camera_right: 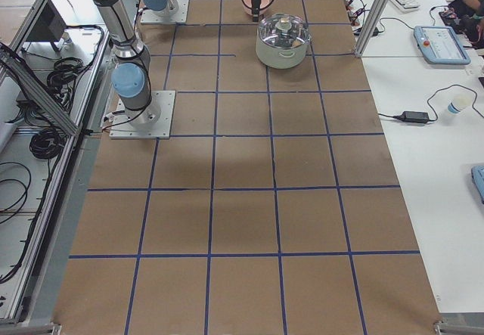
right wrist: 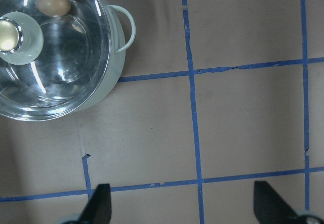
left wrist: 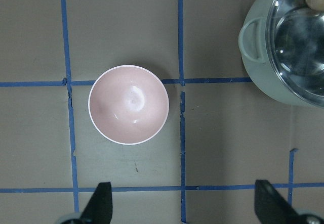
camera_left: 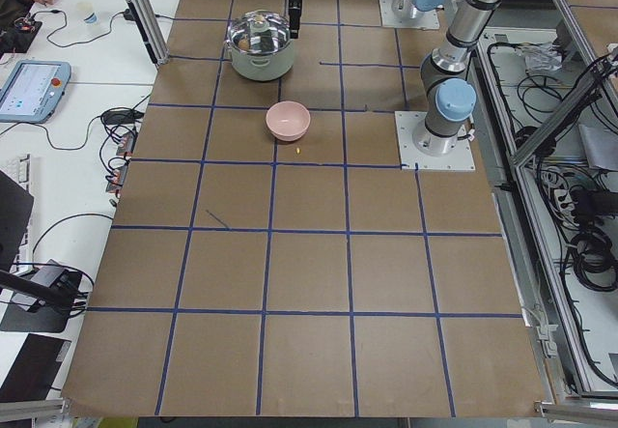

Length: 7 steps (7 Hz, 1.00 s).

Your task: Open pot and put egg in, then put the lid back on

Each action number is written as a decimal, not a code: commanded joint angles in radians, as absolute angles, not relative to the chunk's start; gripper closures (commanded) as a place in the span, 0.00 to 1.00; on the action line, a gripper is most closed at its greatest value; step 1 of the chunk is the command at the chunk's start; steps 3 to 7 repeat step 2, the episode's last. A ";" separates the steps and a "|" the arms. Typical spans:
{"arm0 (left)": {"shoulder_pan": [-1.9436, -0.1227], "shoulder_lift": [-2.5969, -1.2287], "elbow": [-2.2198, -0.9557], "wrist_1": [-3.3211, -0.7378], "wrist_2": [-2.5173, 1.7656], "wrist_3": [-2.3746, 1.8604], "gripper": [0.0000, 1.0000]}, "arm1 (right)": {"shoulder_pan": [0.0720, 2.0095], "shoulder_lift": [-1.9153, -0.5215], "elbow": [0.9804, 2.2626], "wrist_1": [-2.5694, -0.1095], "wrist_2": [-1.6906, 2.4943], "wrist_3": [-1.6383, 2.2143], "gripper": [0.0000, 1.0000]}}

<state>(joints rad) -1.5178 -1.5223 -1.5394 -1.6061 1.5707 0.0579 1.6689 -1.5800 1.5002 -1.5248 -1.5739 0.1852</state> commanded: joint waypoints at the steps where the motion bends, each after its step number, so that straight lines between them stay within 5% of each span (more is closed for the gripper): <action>1: -1.519 -1.522 -1.539 -1.606 1.571 0.058 0.00 | 1.669 -1.580 1.500 -1.523 -1.574 0.184 0.00; 7: -1.519 -1.522 -1.540 -1.606 1.571 0.058 0.00 | 1.669 -1.580 1.500 -1.523 -1.575 0.183 0.00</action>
